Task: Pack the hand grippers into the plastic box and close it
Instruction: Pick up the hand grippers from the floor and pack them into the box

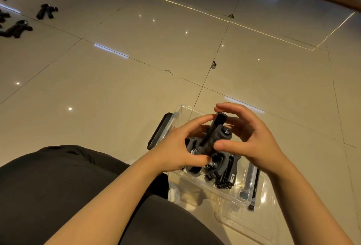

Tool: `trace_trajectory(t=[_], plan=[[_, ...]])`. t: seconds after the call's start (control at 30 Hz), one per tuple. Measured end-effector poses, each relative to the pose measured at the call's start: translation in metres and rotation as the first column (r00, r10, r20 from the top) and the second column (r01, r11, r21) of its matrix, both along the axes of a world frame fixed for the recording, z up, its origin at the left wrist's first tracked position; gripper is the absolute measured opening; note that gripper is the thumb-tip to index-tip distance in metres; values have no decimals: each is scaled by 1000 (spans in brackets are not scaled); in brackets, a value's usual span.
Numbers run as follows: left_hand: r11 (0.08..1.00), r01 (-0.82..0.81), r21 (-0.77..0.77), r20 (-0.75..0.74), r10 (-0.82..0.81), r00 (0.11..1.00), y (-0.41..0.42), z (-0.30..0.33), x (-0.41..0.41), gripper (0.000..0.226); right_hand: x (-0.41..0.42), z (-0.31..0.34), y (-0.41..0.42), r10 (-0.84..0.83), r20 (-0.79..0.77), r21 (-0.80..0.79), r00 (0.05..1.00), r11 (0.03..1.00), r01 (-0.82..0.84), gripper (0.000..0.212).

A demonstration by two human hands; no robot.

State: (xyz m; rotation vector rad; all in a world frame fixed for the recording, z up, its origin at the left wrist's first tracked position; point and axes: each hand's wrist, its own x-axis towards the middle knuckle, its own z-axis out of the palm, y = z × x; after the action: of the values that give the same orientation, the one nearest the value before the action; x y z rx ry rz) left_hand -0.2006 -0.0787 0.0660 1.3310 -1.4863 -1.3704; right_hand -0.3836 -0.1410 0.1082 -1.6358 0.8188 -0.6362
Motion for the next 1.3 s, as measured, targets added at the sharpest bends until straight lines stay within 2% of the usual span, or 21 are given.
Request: trace_trajectory(t=[0.1, 0.17, 0.23, 0.33, 0.47, 0.57, 0.7, 0.83, 1.03, 1.3], plan=[[997, -73, -34, 121, 76, 990, -3, -9, 5, 77, 5, -20, -2, -209, -59, 81, 976, 973, 214, 69], [978, -201, -58, 237, 209, 949, -6, -16, 15, 75, 5, -44, -10, -375, -142, 154, 916, 906, 395, 67], [944, -329, -24, 336, 318, 887, -7, -25, 28, 73, 3, -70, -20, -459, -238, 238, 856, 827, 509, 74], [917, -396, 42, 451, 336, 827, -5, -37, 39, 72, -1, -106, -36, -469, -393, 331, 791, 731, 597, 85], [942, -331, 58, 489, 262, 832, -5, -45, 37, 72, 10, -141, -51, -386, -631, 231, 673, 735, 638, 81], [950, -307, 49, 523, 238, 818, -8, -51, 33, 71, 21, -166, -53, -313, -768, 122, 558, 785, 608, 78], [955, -297, -14, 617, 242, 749, -13, -59, 31, 67, 35, -195, -57, -371, -812, -50, 451, 813, 580, 75], [970, -234, 64, 667, 133, 733, -15, -73, 33, 69, 36, -214, -51, -286, -893, -136, 347, 907, 398, 61], [956, -121, 267, 671, -94, 736, -12, -90, 37, 80, 7, -224, -43, -149, -923, -118, 355, 987, 110, 68], [960, -52, 274, 695, -160, 701, -15, -88, 33, 80, -13, -221, -37, -86, -933, -94, 349, 996, -8, 74]])
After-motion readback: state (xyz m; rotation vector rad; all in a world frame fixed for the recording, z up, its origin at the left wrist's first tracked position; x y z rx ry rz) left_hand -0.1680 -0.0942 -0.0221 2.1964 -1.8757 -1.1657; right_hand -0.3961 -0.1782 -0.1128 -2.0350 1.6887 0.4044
